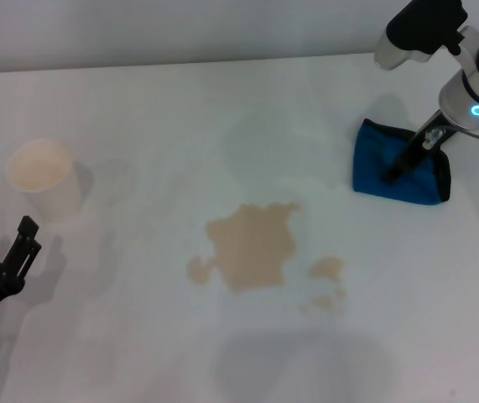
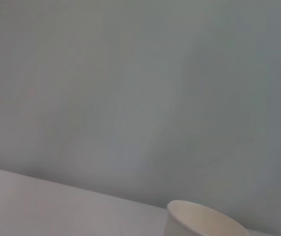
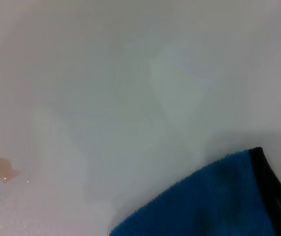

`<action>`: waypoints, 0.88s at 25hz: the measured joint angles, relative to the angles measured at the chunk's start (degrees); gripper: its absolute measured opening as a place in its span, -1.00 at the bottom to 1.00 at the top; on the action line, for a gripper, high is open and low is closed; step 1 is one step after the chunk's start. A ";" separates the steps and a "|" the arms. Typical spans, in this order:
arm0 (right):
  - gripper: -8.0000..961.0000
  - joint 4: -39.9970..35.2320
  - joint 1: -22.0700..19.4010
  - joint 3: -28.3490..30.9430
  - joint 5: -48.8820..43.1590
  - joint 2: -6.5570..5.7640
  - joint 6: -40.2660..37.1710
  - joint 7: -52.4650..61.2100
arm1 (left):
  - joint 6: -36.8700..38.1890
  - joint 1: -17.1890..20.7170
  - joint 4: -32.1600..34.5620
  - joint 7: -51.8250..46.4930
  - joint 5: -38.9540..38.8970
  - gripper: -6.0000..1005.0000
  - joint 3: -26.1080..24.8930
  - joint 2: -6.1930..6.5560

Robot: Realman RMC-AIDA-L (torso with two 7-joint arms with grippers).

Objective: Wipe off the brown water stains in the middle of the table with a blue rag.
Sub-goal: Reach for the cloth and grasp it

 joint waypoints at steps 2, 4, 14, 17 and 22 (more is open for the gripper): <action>0.26 0.00 0.01 0.01 -0.05 0.03 0.02 0.01 | -0.10 -0.15 0.00 -0.01 -0.02 0.57 0.00 0.00; 0.26 0.02 0.01 0.02 -0.07 0.08 0.02 0.04 | -0.24 -0.31 0.00 -0.02 -0.06 0.57 0.00 0.00; 0.27 0.06 -0.42 0.05 -0.10 0.33 0.64 0.08 | -0.25 -0.48 0.00 -0.09 -0.10 0.57 0.00 0.00; 0.27 0.27 -0.46 0.06 -0.08 0.35 0.68 0.09 | -0.20 -0.55 0.00 -0.13 -0.10 0.57 0.00 0.00; 0.21 0.69 -0.31 0.08 -0.07 0.45 0.61 0.10 | -0.10 -0.67 -0.01 -0.75 -0.09 0.57 0.01 0.00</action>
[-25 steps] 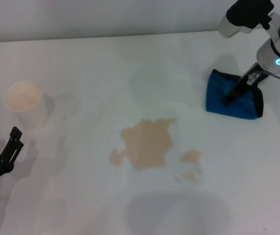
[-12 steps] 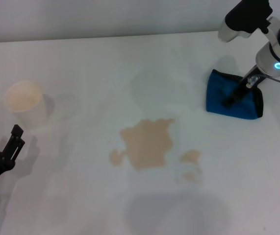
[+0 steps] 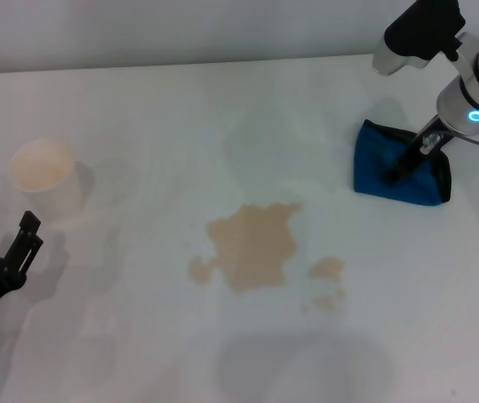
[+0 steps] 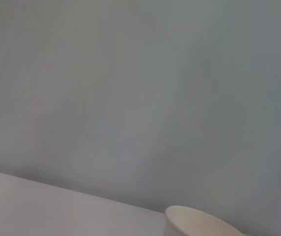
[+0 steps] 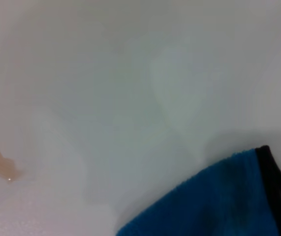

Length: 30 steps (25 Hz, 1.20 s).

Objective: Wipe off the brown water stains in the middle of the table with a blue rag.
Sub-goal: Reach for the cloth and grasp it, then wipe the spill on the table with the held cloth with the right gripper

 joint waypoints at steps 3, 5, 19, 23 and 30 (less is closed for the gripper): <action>0.12 0.08 0.07 -0.03 -0.01 0.03 -0.31 0.00 | 0.02 -0.16 -0.17 -0.39 0.01 0.57 0.00 0.00; 0.00 0.10 0.07 -0.15 -0.07 0.04 -0.34 0.00 | 0.05 -0.29 -0.23 -0.51 0.01 0.57 0.00 0.00; -0.54 0.35 0.07 -0.45 -1.37 0.15 -0.80 -0.05 | 0.18 -0.27 -0.26 -0.64 0.01 0.56 0.00 0.00; -0.66 -0.17 -0.02 -0.45 -1.97 0.46 -1.04 -0.27 | 0.18 -0.14 -0.25 -0.71 0.00 0.57 0.00 0.00; -0.84 -8.37 -2.67 -2.06 -2.13 3.44 -6.76 -0.90 | 0.34 0.28 -0.25 -2.09 0.00 0.57 0.00 0.00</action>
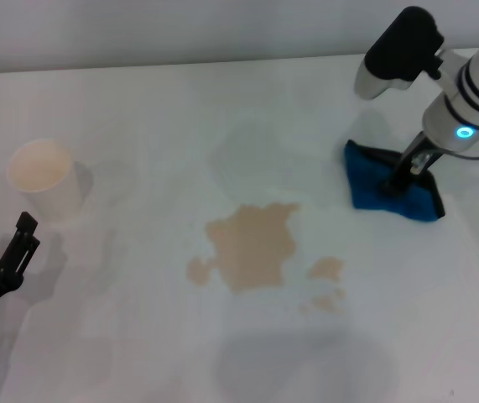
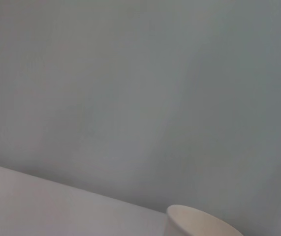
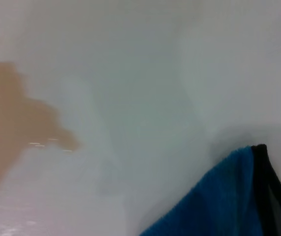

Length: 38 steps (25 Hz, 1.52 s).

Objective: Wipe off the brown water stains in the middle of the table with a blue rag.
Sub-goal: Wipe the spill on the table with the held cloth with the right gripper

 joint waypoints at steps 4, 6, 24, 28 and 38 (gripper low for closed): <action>-0.84 -3.18 -1.12 -0.48 0.54 1.31 -2.46 -0.22 | 0.01 0.01 -0.01 -0.02 0.00 0.57 0.00 0.00; -0.84 -4.73 -1.67 -1.36 1.27 1.95 -3.91 -0.36 | 0.01 0.01 -0.03 -0.02 0.00 0.57 -0.01 0.00; -0.84 -11.83 -7.68 -13.70 20.76 2.52 -13.63 -4.45 | 2.03 -0.22 -0.73 -0.52 -1.30 0.57 -0.18 0.02; -0.84 -11.70 -7.95 -14.03 21.10 2.50 -15.14 -5.44 | 2.03 -0.51 -1.17 -0.91 -1.39 0.57 -0.18 0.09; -0.84 -10.26 -9.54 -14.45 31.36 2.89 -20.62 -14.91 | 2.03 -0.82 -1.41 -0.91 -1.92 0.57 -0.18 0.09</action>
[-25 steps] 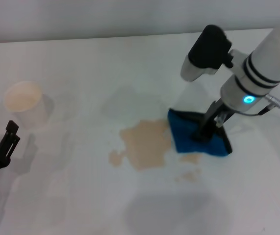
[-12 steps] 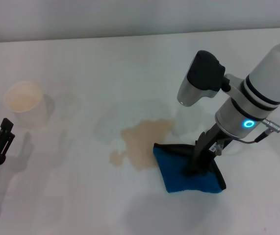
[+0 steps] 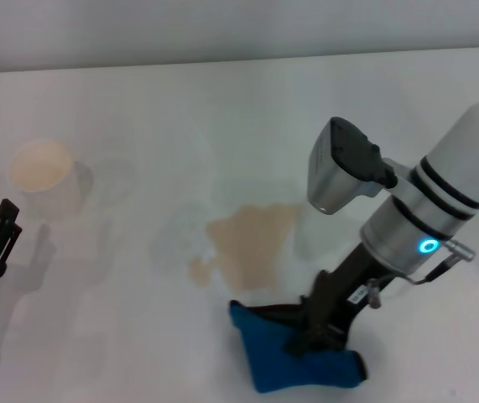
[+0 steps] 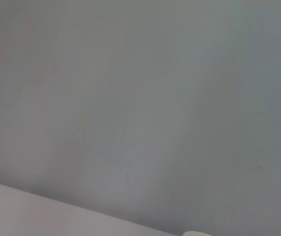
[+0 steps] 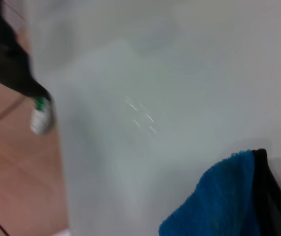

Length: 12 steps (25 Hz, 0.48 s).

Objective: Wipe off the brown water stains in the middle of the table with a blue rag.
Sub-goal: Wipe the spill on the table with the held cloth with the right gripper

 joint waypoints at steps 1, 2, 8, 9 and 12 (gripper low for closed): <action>-0.84 0.32 -0.09 -0.35 1.83 0.07 0.44 -1.17 | 0.00 -0.03 0.00 0.00 -0.10 0.57 0.00 0.00; -0.83 0.65 -0.25 -0.93 3.72 0.10 1.44 -2.17 | 0.00 -0.05 0.00 0.00 -0.23 0.57 0.00 0.00; -0.83 2.72 -1.29 -5.80 9.80 0.15 10.75 -4.84 | 0.00 -0.03 -0.13 0.01 -0.45 0.57 0.00 0.00; -0.82 3.14 -1.31 -6.48 10.14 0.19 11.82 -4.85 | 0.00 -0.02 -0.15 0.00 -0.47 0.57 0.01 0.00; -0.82 3.88 -1.46 -8.34 12.41 0.25 14.65 -5.14 | 0.00 -0.08 -0.18 0.00 -0.89 0.56 0.00 0.00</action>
